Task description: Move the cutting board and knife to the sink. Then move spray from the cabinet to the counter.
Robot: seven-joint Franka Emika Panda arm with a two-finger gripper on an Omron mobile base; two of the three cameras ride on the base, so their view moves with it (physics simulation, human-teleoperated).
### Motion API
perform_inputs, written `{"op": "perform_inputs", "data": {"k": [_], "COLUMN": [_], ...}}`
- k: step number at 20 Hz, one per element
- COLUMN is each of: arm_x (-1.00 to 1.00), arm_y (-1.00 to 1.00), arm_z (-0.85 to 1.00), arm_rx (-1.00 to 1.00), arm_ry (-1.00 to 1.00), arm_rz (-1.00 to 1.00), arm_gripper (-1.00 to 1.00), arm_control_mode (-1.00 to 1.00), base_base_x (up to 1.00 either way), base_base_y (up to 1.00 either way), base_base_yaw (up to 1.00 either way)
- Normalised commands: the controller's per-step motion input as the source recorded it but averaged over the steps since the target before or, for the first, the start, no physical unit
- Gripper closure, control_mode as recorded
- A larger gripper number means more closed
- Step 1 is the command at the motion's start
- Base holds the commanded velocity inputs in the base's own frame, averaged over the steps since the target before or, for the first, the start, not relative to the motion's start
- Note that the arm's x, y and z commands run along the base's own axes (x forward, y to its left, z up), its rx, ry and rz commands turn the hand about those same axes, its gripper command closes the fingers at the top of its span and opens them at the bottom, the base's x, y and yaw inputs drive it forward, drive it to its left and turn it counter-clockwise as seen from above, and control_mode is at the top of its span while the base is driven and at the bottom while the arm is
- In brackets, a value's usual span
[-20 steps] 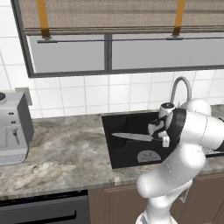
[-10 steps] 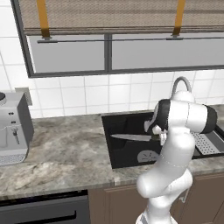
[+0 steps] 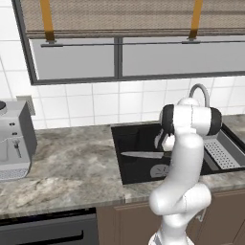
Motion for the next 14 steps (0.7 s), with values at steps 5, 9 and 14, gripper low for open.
{"op": "perform_inputs", "data": {"k": [5, 9, 14], "arm_x": [0.38, 0.49, 0.49], "arm_y": [-0.07, -0.08, -0.1], "arm_z": [-0.41, -0.44, -0.4], "arm_rx": [0.0, 0.0, 0.0], "arm_ry": [0.0, 0.04, 0.02], "arm_rz": [0.02, 0.02, 0.02], "arm_gripper": [1.0, 1.0, 1.0], "arm_control_mode": [-1.0, -1.0, -1.0], "base_base_x": [0.0, 0.0, 0.0], "base_base_y": [0.0, 0.0, 0.0], "base_base_yaw": [0.0, 0.0, 0.0]}}
